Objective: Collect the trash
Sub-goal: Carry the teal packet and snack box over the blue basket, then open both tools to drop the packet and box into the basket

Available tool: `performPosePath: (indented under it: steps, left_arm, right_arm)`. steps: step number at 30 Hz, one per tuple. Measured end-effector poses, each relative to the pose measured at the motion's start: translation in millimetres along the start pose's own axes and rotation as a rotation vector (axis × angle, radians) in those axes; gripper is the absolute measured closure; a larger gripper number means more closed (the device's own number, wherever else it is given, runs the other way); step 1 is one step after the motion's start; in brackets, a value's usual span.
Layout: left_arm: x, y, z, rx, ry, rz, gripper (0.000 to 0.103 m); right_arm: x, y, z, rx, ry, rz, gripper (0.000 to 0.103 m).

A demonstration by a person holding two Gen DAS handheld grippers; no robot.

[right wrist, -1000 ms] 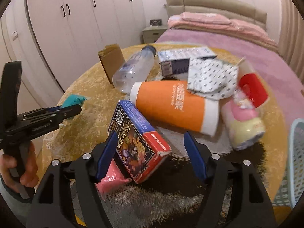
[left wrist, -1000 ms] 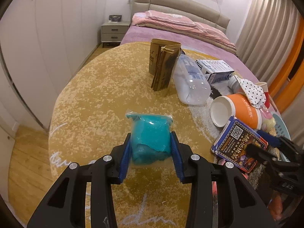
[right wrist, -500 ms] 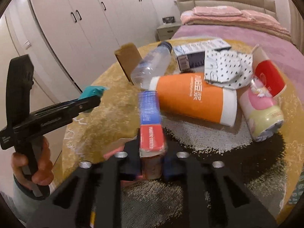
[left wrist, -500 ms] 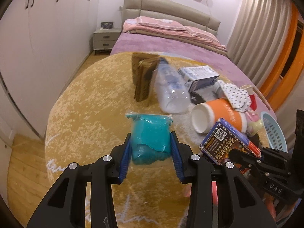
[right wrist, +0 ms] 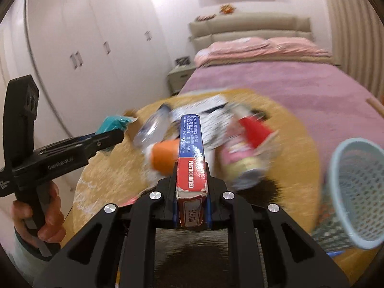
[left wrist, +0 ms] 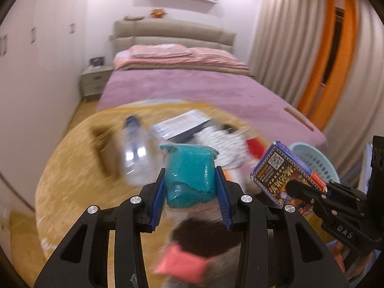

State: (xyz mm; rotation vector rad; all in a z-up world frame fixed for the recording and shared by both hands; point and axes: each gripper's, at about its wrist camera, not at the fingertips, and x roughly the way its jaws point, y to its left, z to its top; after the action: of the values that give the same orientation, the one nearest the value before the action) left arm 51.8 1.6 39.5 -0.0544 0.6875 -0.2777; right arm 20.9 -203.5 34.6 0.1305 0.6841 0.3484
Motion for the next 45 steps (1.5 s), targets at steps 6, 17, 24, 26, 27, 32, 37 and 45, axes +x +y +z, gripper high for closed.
performPosePath:
  steps: [6,17,24,26,27,32,37,45]
  left_arm:
    - [10.9,-73.8,26.4,0.114,-0.024,-0.152,0.066]
    - [78.3,-182.5,41.8,0.19,0.09,-0.371,0.066]
    - [125.3,-235.0,28.4,0.231,0.122,-0.333,0.066]
    - [139.9,-247.9,21.5,0.244,0.147,-0.337,0.066]
    - [147.9,-253.2,18.5,0.248,0.164,-0.336,0.066]
    - [174.9,-266.0,9.0,0.257,0.23,-0.332,0.066]
    - [182.9,-266.5,2.0,0.255,0.242,-0.322,0.065]
    - [170.1,-255.5,3.6,0.211,0.209,-0.363,0.031]
  right_arm:
    - [-41.8,-56.1,7.4,0.066,-0.102,-0.174,0.089]
    - [-79.7,-167.7,-4.7,0.289,-0.145,-0.38,0.089]
    - [-71.6,-227.1,-23.8,0.435,-0.071,-0.486,0.089]
    - [-66.8,-236.8,-30.7,0.467,-0.045,-0.506,0.089]
    - [-64.0,-242.2,-33.4,0.484,-0.032,-0.514,0.089]
    - [-54.0,-261.9,-44.6,0.543,0.018,-0.535,0.089]
    - [-48.7,-267.7,-47.8,0.574,0.046,-0.543,0.088]
    - [-56.5,-272.2,-51.6,0.608,0.027,-0.571,0.043]
